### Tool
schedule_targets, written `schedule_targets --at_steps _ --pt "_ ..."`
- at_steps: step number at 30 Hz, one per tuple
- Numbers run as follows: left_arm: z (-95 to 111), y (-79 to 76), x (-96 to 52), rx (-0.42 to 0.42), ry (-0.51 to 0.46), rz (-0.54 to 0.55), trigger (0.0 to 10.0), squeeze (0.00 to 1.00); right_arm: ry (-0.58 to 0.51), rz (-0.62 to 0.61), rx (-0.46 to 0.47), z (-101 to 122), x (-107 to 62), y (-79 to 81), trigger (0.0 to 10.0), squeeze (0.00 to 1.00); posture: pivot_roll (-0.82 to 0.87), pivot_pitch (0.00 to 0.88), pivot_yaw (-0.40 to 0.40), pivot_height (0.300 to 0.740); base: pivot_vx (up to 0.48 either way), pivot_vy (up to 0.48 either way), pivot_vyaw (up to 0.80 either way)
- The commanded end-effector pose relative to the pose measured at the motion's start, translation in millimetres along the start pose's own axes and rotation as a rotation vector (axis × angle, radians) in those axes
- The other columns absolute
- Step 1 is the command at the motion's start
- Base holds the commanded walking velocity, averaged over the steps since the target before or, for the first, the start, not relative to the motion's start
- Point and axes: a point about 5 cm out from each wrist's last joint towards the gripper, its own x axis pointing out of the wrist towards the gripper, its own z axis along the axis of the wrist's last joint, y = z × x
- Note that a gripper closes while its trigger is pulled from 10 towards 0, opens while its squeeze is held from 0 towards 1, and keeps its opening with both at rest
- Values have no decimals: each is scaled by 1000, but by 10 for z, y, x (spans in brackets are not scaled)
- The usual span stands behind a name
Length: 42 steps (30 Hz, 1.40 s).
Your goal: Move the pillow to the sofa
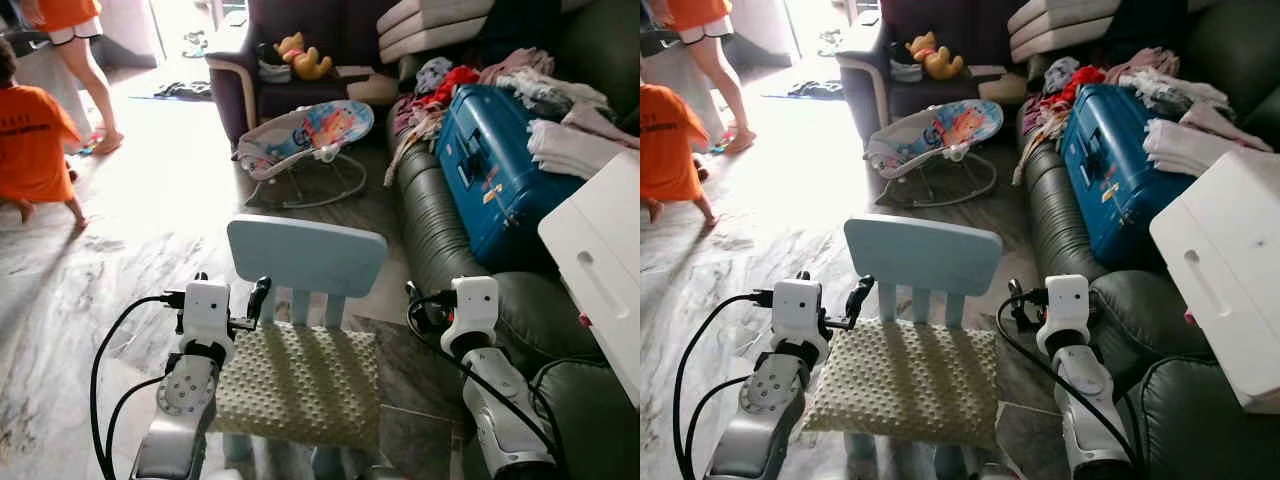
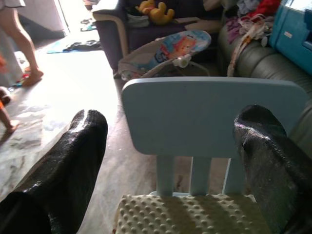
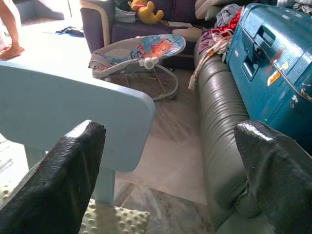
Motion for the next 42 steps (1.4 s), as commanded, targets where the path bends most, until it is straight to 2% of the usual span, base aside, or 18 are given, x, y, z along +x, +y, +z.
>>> schedule_targets --at_steps 1,3,11,18,34,39,42 --pt "27 -6 2 3 -9 -9 10000 0 -6 5 -3 26 4 -2 10000 0 -19 0 -35 740 0 0 0" --pt "17 32 5 -17 -2 7 10000 0 -6 7 -1 23 4 -1 10000 0 -17 0 -36 740 0 0 0" --pt "6 68 17 -1 4 -5 10000 0 2 0 4 14 19 -10 10000 0 -14 0 -35 740 0 182 0" --pt "13 22 34 -4 7 -12 10000 0 7 -3 6 13 25 -12 10000 0 -15 0 -35 740 0 480 -773" --pt "30 1 39 -4 -1 -11 10000 0 5 0 5 8 18 1 10000 0 -16 0 -33 740 0 0 -27" --pt "42 2 38 6 -6 -3 10000 0 3 2 6 7 17 4 10000 0 -15 0 -31 740 0 0 0" --pt "55 20 40 39 -16 11 10000 0 -13 37 -14 25 9 37 10000 0 -14 0 -33 740 0 0 0"
